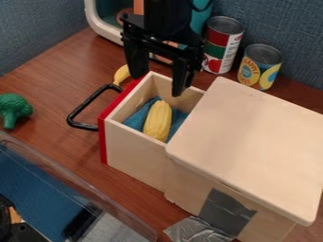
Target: Take the yellow object out of the drawer and put it on the table
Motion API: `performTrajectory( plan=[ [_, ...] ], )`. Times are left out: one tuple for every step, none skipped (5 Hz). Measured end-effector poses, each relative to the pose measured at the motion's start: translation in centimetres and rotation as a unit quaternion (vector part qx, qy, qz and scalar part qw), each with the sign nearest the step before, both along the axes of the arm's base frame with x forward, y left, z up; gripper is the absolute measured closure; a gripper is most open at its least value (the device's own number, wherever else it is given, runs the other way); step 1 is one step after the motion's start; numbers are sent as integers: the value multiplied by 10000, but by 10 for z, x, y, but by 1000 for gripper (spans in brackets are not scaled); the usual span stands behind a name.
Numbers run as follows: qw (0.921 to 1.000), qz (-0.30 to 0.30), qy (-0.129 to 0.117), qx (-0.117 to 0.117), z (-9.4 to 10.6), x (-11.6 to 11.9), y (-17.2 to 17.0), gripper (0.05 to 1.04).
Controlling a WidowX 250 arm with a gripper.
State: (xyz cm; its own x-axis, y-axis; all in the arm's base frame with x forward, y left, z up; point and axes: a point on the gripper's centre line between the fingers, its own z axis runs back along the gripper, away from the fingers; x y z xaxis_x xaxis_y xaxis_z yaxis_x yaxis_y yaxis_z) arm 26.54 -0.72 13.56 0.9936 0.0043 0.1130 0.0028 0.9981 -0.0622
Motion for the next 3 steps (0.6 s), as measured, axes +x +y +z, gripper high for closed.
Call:
performTrajectory(
  plan=[
    [9999, 49, 140, -13, -8, -2, 0, 83],
    [9994, 289, 155, -52, -16, -5, 0, 83],
    [9972, 743, 25, -77, -21, -10, 4, 83]
  ],
)
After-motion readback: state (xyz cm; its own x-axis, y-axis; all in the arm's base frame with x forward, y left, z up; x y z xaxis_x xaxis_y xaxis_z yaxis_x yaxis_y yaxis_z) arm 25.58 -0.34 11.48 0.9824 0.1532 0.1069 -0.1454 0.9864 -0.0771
